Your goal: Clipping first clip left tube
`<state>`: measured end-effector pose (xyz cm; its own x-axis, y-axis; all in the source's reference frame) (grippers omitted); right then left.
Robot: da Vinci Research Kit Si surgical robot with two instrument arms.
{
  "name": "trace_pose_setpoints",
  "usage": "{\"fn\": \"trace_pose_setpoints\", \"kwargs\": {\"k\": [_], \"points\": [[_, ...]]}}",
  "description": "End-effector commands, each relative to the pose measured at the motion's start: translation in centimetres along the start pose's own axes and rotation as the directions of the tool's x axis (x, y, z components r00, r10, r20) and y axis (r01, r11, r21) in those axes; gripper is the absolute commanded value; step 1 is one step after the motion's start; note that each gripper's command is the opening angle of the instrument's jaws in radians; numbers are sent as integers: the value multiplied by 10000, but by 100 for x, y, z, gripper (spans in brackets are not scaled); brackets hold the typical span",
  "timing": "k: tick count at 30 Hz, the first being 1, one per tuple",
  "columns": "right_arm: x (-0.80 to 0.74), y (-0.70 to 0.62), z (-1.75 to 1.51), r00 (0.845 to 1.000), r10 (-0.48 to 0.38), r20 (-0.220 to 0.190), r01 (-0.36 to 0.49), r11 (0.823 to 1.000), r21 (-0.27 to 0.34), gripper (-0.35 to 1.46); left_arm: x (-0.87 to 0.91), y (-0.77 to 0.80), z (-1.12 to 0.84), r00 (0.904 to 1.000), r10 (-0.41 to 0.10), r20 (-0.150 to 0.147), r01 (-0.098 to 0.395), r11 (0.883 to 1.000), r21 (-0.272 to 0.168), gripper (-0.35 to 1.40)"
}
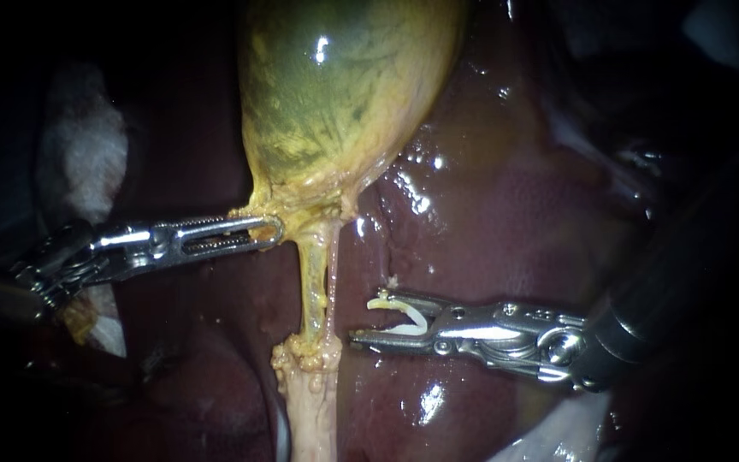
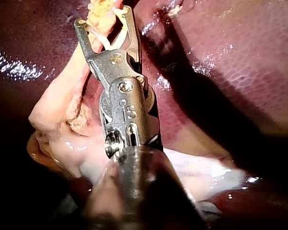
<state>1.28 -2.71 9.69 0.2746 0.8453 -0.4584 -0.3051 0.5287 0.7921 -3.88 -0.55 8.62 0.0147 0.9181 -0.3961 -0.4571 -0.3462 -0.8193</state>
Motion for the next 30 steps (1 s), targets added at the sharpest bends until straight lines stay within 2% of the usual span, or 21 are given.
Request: {"fn": "trace_pose_setpoints", "kwargs": {"k": [1,11,19,30], "points": [[0,0,0,10000,-1,0,1,10000,1,58,0,0,0,10000,-1,0,1,10000,2,-35],[1,0,0,10000,7,-1,-7,10000,0,58,3,7,-2,10000,-41,19,41,10000,-30,-35],[5,-2,2,10000,-24,-13,24,10000,-18,58,15,27,-8,9998,-178,30,178,9998,-38,-35],[7,-6,11,9994,354,-24,-354,9994,-63,58,24,50,-12,9995,-303,83,304,9995,-129,-35]]}}
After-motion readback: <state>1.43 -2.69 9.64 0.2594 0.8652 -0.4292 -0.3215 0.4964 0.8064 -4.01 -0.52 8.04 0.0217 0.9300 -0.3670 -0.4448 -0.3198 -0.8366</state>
